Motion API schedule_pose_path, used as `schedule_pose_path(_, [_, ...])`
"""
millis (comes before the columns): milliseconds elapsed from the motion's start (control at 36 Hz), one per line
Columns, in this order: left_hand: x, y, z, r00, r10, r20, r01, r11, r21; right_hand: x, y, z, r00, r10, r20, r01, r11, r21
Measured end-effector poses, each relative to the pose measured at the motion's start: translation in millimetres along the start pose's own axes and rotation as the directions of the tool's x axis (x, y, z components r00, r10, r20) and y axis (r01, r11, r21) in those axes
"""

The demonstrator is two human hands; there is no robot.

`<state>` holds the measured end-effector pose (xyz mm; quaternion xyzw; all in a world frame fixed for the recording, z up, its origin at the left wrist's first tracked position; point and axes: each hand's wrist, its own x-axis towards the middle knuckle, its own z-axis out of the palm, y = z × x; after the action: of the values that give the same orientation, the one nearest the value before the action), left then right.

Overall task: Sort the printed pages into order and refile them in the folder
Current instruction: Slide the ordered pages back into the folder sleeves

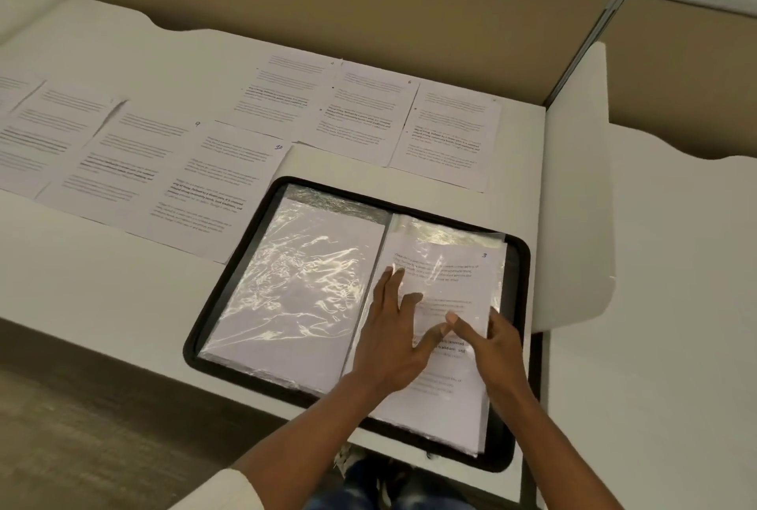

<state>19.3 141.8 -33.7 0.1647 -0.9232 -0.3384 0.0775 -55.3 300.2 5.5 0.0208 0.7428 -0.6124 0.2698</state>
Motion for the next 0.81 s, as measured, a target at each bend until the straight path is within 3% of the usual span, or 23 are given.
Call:
schedule_pose_path(139, [-1.3,26.2,-18.8,0.988,-0.146,-0.038,0.143,0.987,-0.074,-18.3,-17.5,6.7,0.975,-0.014,0.221,-0.042,0.968,0.249])
schedule_pose_path(250, [3.8,62.8,-59.4,0.923,-0.377,0.079,0.384,0.915,-0.123,-22.4,-36.7,6.9,0.933,-0.059,0.354,-0.067,0.940,0.335])
schedule_pose_path(389, [9.2,92.1,-111.2,0.822,-0.526,0.219,0.565,0.800,-0.200,-23.0,-44.6,11.9,0.852,-0.102,0.513,-0.037,0.967,0.253])
schedule_pose_path(472, [11.1,95.2,-143.0,0.795,-0.572,0.201,0.595,0.800,-0.077,-23.7,-46.5,23.8,0.797,-0.146,0.586,0.049,0.983,0.178])
schedule_pose_path(611, [6.5,60.8,-175.5,0.792,-0.610,0.012,0.598,0.780,0.187,-22.7,-51.6,49.5,0.672,-0.186,0.717,0.134,0.983,0.129])
schedule_pose_path(806, [-7.0,10.1,-200.3,0.733,-0.638,-0.235,0.678,0.712,0.183,-21.5,-50.3,78.6,0.582,-0.182,0.793,0.305,0.952,-0.005])
